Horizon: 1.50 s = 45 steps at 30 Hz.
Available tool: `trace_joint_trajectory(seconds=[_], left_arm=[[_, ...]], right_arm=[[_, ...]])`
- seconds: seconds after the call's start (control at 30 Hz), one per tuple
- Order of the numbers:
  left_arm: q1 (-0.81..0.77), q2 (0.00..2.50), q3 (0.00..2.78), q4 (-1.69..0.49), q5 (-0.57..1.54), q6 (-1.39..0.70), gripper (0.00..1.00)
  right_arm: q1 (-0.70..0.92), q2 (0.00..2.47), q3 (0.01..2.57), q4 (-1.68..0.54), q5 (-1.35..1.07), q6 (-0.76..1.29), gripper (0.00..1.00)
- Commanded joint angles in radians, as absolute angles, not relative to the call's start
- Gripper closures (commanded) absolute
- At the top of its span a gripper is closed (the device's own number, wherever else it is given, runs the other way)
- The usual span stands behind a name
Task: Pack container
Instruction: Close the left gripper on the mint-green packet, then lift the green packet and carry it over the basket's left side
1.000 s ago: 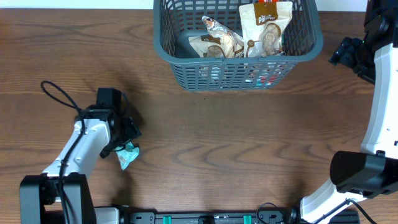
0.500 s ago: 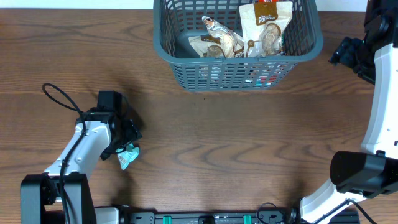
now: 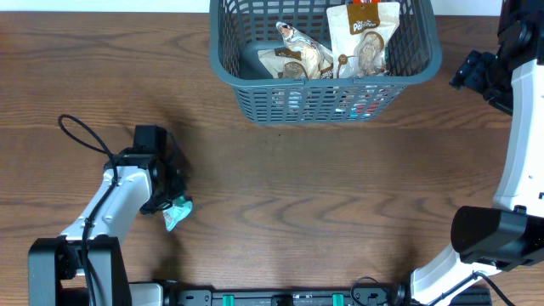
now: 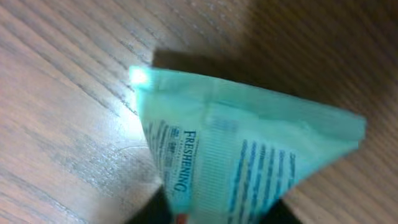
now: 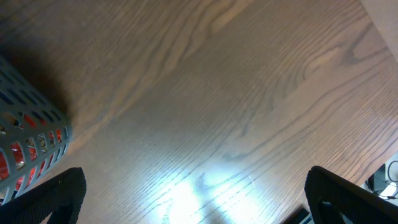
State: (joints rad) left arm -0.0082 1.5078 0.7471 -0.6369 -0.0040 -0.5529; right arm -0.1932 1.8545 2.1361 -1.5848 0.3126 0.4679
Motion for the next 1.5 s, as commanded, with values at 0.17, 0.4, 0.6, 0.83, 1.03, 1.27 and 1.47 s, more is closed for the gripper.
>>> trace_joint_trajectory(seconds=[0.17,0.4,0.6,0.83,1.03,1.27,1.47], left_arm=[[-0.003,1.516,0.741,-0.645,-0.012,-0.604,0.94],[-0.003,1.491,0.796,-0.677,-0.012,-0.595,0.94],[-0.028,1.386,1.042,-0.798,-0.020,-0.505,0.94],[-0.097,1.304,1.484,-0.826,-0.019,-0.438,0.94],[-0.210,1.315,1.674,-0.675,-0.019,-0.458,0.94],[-0.318,1.371,1.682,-0.311,-0.019,-0.563,0.94],[-0.384,1.536,1.682,-0.035,-0.019,-0.717,0.94]], right_arm=[[-0.202,1.857,2.133,-1.586,0.333,0.485,0.01],[-0.202,1.857,2.133,-1.586,0.333,0.485,0.01],[-0.202,1.857,2.133,-1.586,0.333,0.485,0.01],[-0.202,1.857,2.133,-1.586,0.333,0.485,0.01],[-0.202,1.857,2.133,-1.586,0.333,0.486,0.01],[-0.202,1.857,2.133,-1.586,0.333,0.485,0.01],[-0.202,1.857,2.133,-1.586,0.333,0.485,0.01]])
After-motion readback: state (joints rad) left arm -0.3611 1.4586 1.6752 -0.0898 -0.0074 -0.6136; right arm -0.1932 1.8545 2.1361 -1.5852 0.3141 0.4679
